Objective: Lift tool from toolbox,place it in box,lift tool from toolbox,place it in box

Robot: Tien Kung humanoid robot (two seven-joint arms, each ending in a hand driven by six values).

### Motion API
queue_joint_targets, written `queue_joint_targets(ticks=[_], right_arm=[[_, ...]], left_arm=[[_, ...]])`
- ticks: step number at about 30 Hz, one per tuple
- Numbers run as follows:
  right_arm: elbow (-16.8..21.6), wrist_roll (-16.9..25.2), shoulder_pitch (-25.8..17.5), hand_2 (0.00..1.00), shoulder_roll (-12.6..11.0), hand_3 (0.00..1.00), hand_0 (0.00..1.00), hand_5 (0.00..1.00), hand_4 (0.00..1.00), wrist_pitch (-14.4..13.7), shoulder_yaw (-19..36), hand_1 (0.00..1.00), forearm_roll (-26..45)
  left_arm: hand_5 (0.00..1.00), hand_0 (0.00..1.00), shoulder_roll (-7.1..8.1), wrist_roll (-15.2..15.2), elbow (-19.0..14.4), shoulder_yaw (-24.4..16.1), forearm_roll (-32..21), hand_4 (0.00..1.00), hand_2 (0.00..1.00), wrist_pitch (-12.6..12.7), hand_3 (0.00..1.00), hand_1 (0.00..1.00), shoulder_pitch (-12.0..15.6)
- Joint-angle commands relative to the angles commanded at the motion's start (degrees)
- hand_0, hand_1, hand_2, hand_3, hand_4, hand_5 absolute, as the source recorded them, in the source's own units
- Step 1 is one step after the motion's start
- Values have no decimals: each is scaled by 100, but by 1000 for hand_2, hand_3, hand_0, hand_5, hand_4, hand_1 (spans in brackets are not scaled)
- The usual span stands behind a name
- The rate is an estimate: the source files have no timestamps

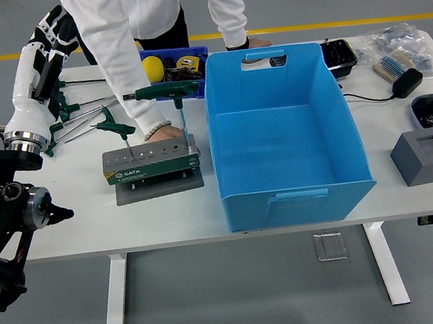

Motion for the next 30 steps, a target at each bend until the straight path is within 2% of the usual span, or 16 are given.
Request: queue_joint_targets(ticks=[3,4,8,11,14,17,19,24,27,28,30], right_arm=[[0,3,11,645,-7,711,600,967,910,1,-14,537,5],[0,5,16,645,-8,710,599,967,909,0,-26,537,21],[0,10,28,645,-19,710,599,967,909,5,-60,537,34],[0,10,38,645,-30,710,599,968,909,9,-80,537,30],[0,10,49,645,-39,710,599,968,909,12,-99,537,39],[0,9,68,645,-47,711,600,967,909,11,-115,537,42],[0,10,75,645,-52,711,600,967,909,9,-115,537,41],[0,6,88,644,-67,710,600,966,909,10,-117,537,3],[0,7,92,644,-74,710,600,966,909,9,-116,537,-2],[0,6,97,644,-77,708,600,966,910,10,-119,537,-4],[0,6,105,644,-84,708,600,966,910,14,-134,537,-5]], left_arm=[[777,881,65,113,-63,117,708,998,945,-381,951,904,-75],[685,920,88,165,-73,206,968,998,973,-534,965,940,-147],[685,920,120,376,-53,517,1899,998,973,-918,965,940,-407],[672,930,107,658,64,897,2681,998,991,-1257,990,948,-690],[672,930,49,826,311,1226,3389,998,991,-1441,990,948,-917],[662,918,-36,967,630,1484,4097,998,994,-1436,993,944,-1111],[662,918,-96,1044,827,1608,4581,998,994,-1340,993,944,-1220],[652,905,-257,1288,1285,1693,5766,998,992,-1181,982,936,-1438],[652,905,-321,1449,1485,1701,5870,998,992,-1184,982,936,-1544],[653,809,-335,1494,1543,1711,5870,998,905,-1185,935,855,-1578],[653,809,-361,1548,1668,1745,5870,998,905,-1149,935,855,-1645]])
